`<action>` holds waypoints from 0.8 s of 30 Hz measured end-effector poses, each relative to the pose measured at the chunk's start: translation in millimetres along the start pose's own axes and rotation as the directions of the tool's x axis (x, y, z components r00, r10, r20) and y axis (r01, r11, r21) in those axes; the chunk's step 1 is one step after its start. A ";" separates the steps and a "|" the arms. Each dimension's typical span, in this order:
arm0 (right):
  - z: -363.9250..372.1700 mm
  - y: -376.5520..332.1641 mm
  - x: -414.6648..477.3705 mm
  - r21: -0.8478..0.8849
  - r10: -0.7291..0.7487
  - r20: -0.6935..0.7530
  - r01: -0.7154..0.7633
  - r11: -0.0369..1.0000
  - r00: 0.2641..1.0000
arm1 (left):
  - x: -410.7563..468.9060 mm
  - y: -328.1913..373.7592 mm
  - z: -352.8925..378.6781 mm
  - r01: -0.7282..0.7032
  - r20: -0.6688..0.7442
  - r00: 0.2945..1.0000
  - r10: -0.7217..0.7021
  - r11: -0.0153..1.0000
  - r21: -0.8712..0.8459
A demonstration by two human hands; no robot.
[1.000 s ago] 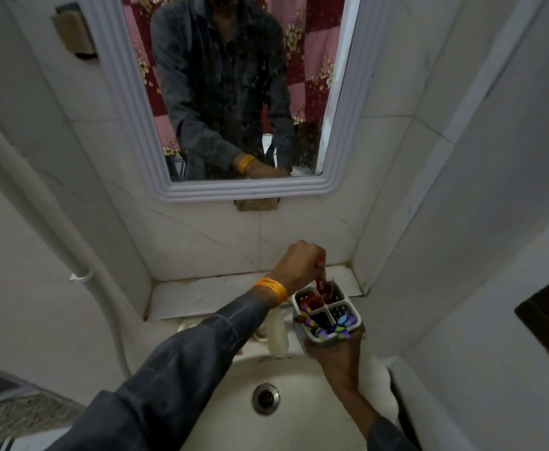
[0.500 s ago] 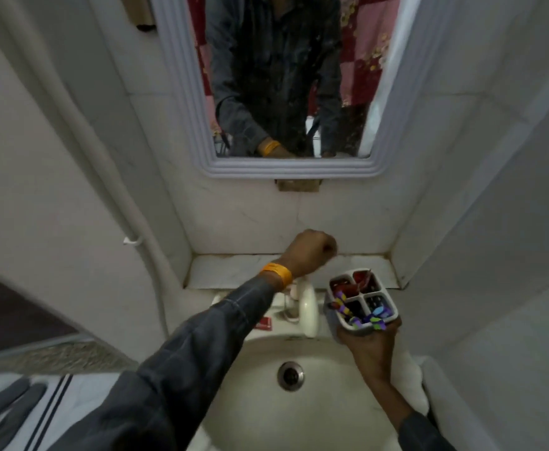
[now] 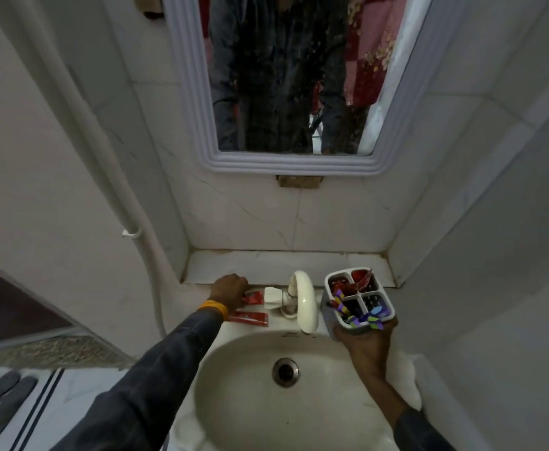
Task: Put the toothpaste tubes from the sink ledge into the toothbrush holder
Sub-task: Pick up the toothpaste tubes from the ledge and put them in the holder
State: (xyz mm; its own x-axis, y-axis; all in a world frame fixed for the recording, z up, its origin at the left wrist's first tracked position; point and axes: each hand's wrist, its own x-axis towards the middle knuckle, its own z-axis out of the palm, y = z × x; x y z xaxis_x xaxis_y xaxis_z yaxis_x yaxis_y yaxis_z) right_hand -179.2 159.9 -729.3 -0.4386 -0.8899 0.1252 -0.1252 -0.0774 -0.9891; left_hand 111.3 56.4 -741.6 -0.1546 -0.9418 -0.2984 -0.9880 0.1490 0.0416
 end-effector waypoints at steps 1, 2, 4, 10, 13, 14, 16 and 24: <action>1.5 -2.6 -0.6 -0.001 -0.009 0.004 0.009 1.000 1.000 | 2.7 -0.6 -0.6 -0.008 0.001 1.000 0.008 1.000 0.014; 3.5 -4.0 -0.7 -0.006 -0.014 0.006 0.014 1.000 1.000 | 4.5 -1.6 -1.0 -0.015 -0.006 1.000 0.015 1.000 0.027; 3.4 -2.8 0.1 -0.005 -0.012 0.001 0.012 1.000 1.000 | 6.3 -4.3 -1.4 -0.030 -0.040 0.999 0.031 0.999 0.029; -4.6 10.5 5.5 -0.019 -0.008 0.038 0.009 1.000 0.999 | -7.2 -0.3 -44.3 -0.035 -0.298 0.949 -0.106 0.902 -0.431; -5.3 16.2 3.6 -0.006 0.006 0.051 -0.006 1.000 0.999 | -14.2 32.4 -99.1 -0.244 -0.448 0.890 -0.081 0.746 -0.619; -6.1 18.7 4.1 0.006 -0.001 0.047 0.001 1.000 0.999 | -16.8 50.5 -117.6 -0.337 -0.483 0.875 -0.023 0.686 -0.644; -3.5 10.2 3.1 0.015 0.008 0.081 -0.009 1.000 0.997 | -19.9 90.1 -147.7 -0.477 -0.510 0.851 0.126 0.594 -0.648; -8.6 11.5 4.3 -0.147 0.021 0.051 -0.014 0.989 0.998 | -13.6 218.1 -151.7 -0.628 -0.356 0.775 0.522 0.700 -0.341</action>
State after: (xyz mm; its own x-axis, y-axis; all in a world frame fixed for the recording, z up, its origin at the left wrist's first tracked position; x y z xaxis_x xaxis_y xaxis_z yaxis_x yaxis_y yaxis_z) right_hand -190.1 159.1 -739.5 -0.3952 -0.9132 0.1000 -0.2490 0.0017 -0.9685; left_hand -102.9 56.0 -583.8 -0.6371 -0.7597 0.1301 -0.5962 0.5927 0.5415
